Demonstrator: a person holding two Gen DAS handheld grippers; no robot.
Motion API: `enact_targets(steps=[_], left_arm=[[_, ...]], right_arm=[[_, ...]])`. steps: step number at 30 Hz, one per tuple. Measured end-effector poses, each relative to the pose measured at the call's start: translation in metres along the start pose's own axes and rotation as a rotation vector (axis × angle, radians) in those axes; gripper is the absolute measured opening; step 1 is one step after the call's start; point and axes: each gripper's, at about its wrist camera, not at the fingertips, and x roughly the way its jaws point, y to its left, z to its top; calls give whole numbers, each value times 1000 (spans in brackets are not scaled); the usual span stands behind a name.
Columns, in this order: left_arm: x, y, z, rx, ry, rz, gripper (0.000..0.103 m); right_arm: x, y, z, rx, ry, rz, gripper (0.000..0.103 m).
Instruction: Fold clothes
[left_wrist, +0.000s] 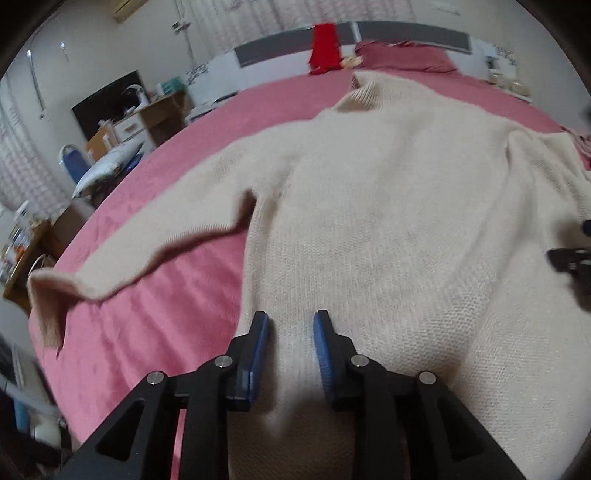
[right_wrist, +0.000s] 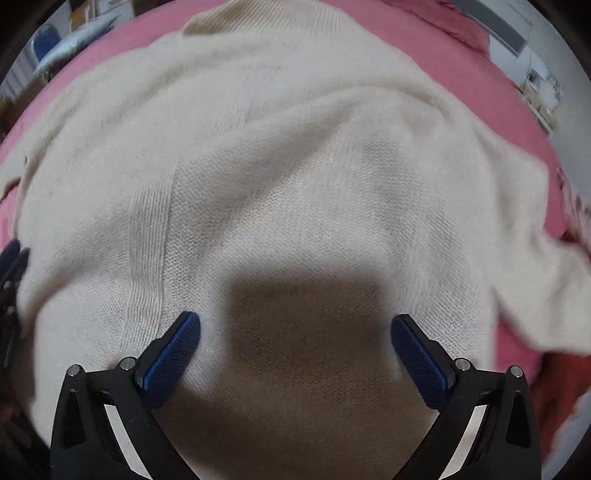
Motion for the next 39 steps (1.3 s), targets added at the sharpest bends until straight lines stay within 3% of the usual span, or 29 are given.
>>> enact_targets(steps=[1,4,8,14,17,18,20,22,27,32,36,39], left_arm=[[-1,-4,-1,20,-12,20,26],[2,-11,-5,73,-31,66,25],[-4,-13,-7,64,-24,67,25],[-29,-9,-15,69,-36,54,25],[-34,8,-7,-3,-26,-15,26],[-37,13,-3,-29,-41,-8,26],[-43,25,9,-76,-99,27,26],[-44,29,23,-86,-138,36,26],[-8,23,82,20,-87,-7,26],[40,9,124,108,-96,49,26],[86,6,131,87,-26,8,27],[94,8,124,52,-90,29,40]], right_arm=[[-4,-1,-10,8,-44,5,103],[-18,-2,-44,2,-65,23,103],[-41,0,-92,-12,-37,71,103],[-60,-5,-123,30,-88,123,103],[-72,-20,-108,59,-107,197,103],[-77,-26,-102,78,-117,225,103],[-102,-44,-89,146,-246,261,103],[-115,-54,-73,173,-304,256,103],[-96,-39,-12,95,-231,167,103],[-46,-44,31,29,-208,171,103],[4,-14,73,-91,-156,155,103],[41,5,95,-178,-108,104,103]])
